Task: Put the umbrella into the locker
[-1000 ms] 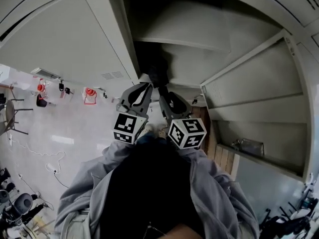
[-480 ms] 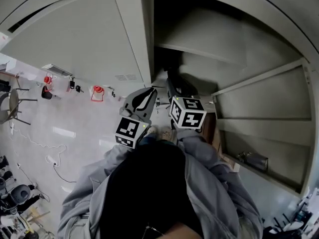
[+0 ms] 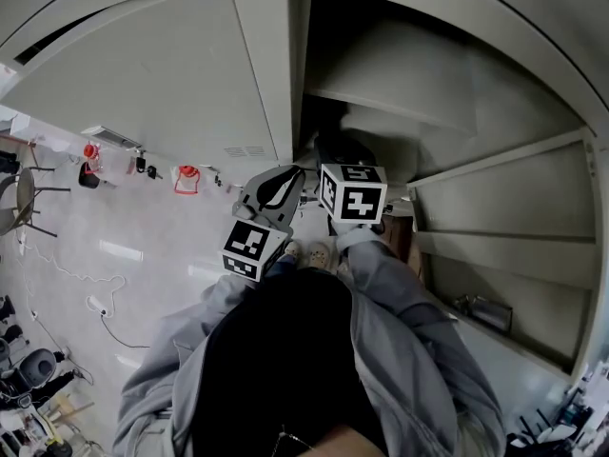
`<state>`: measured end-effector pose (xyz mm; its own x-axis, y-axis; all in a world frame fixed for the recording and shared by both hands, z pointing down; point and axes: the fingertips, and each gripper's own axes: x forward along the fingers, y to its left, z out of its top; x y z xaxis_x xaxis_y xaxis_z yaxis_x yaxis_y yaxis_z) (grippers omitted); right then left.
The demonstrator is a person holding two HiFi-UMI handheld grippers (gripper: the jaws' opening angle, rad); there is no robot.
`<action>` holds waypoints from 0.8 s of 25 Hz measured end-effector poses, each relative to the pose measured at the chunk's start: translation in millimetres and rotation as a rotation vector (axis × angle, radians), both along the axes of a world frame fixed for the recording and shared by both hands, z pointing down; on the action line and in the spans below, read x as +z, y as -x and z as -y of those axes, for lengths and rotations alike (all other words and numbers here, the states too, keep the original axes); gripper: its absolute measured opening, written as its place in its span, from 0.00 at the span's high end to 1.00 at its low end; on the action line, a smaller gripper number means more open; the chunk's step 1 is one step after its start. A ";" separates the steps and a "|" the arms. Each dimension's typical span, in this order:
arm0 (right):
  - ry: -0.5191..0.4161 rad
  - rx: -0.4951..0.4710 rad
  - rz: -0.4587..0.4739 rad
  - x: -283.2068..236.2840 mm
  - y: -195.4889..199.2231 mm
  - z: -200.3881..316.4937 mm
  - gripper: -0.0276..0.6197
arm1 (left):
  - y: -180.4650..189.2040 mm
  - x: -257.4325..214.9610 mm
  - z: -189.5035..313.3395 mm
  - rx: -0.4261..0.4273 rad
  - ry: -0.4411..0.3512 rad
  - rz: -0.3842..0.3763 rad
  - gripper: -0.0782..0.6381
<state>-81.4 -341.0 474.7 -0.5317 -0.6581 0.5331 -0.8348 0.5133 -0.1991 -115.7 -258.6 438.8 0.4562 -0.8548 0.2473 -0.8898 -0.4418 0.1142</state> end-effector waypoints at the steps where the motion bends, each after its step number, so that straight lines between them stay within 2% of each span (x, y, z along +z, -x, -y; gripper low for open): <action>1: 0.002 0.003 0.002 -0.2 0.5 0.6 0.72 | -0.6 -0.7 0.2 0.001 -0.001 0.000 0.85; 6: 0.006 -0.040 0.068 -6.2 5.2 -6.0 0.70 | -3.6 -3.6 -2.4 0.005 0.002 -0.018 0.85; 9: -0.042 -0.035 0.089 -15.4 -3.7 -13.8 0.69 | -2.2 -6.8 -4.7 0.000 -0.001 -0.038 0.85; 13: -0.186 0.030 0.074 -45.7 -31.9 -27.9 0.69 | 1.1 -15.7 -9.0 -0.012 -0.029 -0.038 0.85; 16: -0.344 0.079 0.033 -75.3 -58.4 -43.0 0.70 | 2.2 -36.8 -13.8 -0.032 -0.095 -0.042 0.85; 20: -0.482 0.146 0.011 -107.4 -90.5 -64.3 0.77 | -0.6 -72.3 -23.2 -0.054 -0.182 -0.047 0.86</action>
<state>9.1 -276.7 367.3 -0.4192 -0.8963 0.1448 -0.9041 0.4266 0.0230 -115.1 -235.4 366.5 0.4161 -0.9069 0.0655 -0.9082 -0.4110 0.0786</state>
